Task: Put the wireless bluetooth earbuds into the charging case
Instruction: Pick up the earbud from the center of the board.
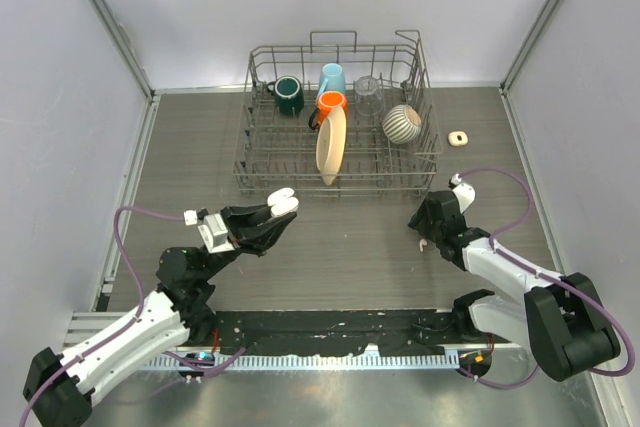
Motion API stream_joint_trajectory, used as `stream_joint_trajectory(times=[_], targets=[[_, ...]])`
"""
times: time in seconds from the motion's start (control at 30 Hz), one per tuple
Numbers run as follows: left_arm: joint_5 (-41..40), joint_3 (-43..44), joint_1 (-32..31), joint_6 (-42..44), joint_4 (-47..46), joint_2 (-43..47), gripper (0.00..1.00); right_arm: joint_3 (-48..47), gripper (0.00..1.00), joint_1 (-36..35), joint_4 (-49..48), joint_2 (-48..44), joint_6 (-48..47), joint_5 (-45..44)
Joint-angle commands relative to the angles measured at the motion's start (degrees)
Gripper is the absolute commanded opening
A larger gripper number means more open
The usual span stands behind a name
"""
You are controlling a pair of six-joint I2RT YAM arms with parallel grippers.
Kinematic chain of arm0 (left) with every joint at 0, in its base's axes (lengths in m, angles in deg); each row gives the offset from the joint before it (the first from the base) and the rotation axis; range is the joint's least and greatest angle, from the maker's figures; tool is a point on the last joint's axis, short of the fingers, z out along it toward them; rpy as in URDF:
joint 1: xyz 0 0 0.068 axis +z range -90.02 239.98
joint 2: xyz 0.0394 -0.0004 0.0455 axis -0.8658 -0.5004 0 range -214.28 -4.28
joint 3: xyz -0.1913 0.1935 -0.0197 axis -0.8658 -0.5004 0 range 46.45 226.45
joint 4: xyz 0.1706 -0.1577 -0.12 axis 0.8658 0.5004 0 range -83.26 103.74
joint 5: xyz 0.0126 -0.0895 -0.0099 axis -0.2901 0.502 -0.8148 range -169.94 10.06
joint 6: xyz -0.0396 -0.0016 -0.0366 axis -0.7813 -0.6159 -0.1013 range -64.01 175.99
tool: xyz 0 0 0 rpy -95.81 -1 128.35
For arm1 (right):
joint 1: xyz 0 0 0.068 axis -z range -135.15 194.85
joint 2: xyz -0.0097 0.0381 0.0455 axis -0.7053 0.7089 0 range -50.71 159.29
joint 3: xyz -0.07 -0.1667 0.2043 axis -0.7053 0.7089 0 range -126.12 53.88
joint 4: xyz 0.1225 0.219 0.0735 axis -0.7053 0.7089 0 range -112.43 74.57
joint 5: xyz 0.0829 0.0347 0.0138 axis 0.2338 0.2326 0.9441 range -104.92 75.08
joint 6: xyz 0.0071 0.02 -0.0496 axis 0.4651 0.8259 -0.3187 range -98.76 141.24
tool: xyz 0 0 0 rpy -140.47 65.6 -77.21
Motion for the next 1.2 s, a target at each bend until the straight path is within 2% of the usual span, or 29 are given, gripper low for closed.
stream_joint_trajectory(times=[0.0, 0.3, 0.43, 0.67, 0.93, 1.17], targets=[[-0.8, 1.6, 0.1, 0.8, -1.4, 0.6, 0.00, -0.6, 0.55, 0.3, 0.6, -0.9, 0.4, 2.9], [-0.7, 1.8, 0.1, 0.7, -1.7, 0.3, 0.00, -1.4, 0.50, 0.3, 0.0, 1.3, -1.4, 5.3], [-0.9, 1.8, 0.1, 0.8, -1.3, 0.5, 0.00, -2.2, 0.46, 0.2, 1.4, 0.2, -2.3, 3.3], [-1.0, 1.8, 0.1, 0.8, -1.8, -0.3, 0.00, -5.2, 0.56, 0.2, 6.3, -2.4, -3.3, 0.2], [-1.0, 1.7, 0.1, 0.7, -2.1, -0.7, 0.00, -8.6, 0.56, 0.2, 10.0, 0.8, -4.6, -2.8], [-1.2, 1.8, 0.1, 0.7, -1.9, -0.8, 0.00, -9.4, 0.51, 0.2, 8.6, 3.8, -5.4, -2.9]])
